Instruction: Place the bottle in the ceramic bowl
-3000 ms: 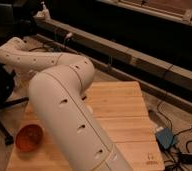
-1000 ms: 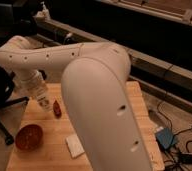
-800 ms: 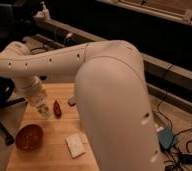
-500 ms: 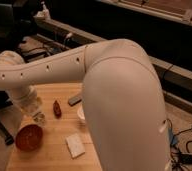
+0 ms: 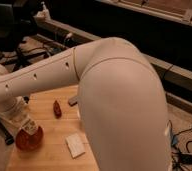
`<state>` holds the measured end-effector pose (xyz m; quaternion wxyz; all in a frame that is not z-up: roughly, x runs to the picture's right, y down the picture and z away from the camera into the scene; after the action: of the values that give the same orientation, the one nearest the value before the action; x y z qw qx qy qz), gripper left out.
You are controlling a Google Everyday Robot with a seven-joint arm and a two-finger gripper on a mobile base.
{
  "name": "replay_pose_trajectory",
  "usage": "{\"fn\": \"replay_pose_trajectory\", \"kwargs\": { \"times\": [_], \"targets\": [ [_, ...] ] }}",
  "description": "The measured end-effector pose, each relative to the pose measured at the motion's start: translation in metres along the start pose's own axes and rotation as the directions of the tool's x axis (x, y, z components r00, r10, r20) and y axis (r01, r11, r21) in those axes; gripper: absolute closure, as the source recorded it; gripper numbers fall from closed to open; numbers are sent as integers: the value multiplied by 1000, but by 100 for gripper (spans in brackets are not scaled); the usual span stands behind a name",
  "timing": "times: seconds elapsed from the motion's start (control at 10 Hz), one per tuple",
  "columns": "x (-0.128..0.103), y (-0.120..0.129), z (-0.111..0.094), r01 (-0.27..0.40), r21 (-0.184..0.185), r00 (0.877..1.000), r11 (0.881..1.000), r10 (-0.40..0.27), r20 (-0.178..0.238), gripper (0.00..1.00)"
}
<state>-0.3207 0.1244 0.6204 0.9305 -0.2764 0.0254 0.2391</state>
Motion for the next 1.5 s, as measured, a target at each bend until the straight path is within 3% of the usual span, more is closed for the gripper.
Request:
{"fn": "replay_pose_trajectory", "kwargs": {
  "times": [0.2,0.4,0.8,1.1,1.5],
  "targets": [
    [4,10,7,34,-14,999,999,-34,-19,100],
    [10,16,26,74,-29,996,997,-76,-54,90],
    [1,26,62,168,-65,985,984,-170,-29,48],
    [-3,23,75,192,-51,981,980,-193,-33,22],
    [-6,20,68,183,-22,982,983,-184,-46,20]
  ]
}}
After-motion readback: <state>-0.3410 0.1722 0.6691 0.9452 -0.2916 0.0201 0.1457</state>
